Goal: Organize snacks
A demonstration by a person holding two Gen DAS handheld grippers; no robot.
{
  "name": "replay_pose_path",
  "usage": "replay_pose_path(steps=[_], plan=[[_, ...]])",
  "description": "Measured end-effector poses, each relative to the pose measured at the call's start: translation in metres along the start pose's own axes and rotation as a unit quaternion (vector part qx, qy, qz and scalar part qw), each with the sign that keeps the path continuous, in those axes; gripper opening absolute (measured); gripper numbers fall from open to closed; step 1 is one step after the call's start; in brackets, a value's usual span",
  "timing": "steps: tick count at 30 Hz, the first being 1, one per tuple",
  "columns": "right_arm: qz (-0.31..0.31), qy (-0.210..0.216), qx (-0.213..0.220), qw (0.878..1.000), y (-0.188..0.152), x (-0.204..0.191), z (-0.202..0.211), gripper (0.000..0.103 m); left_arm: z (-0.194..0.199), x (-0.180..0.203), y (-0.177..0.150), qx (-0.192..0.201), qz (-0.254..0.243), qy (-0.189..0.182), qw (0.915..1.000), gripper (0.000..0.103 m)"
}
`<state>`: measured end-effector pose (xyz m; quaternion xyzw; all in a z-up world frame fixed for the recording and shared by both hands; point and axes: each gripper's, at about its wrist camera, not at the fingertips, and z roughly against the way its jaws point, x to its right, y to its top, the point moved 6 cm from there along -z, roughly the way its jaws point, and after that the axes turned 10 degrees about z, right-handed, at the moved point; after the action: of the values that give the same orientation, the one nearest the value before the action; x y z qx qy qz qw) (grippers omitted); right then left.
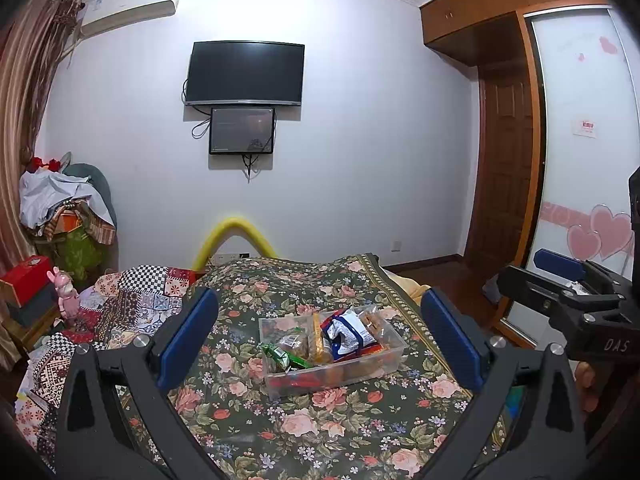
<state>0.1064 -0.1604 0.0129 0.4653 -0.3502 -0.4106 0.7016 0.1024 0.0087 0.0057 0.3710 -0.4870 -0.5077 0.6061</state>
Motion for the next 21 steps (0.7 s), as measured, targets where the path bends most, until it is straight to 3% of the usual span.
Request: replay_pose_path(steps=[21], plan=[[0.002,0.0,0.004,1.0,0.0011,-0.0008,0.002,0.103,0.0015,0.007,0.0005,-0.008,-0.005,-0.015,0.9998,0.103]])
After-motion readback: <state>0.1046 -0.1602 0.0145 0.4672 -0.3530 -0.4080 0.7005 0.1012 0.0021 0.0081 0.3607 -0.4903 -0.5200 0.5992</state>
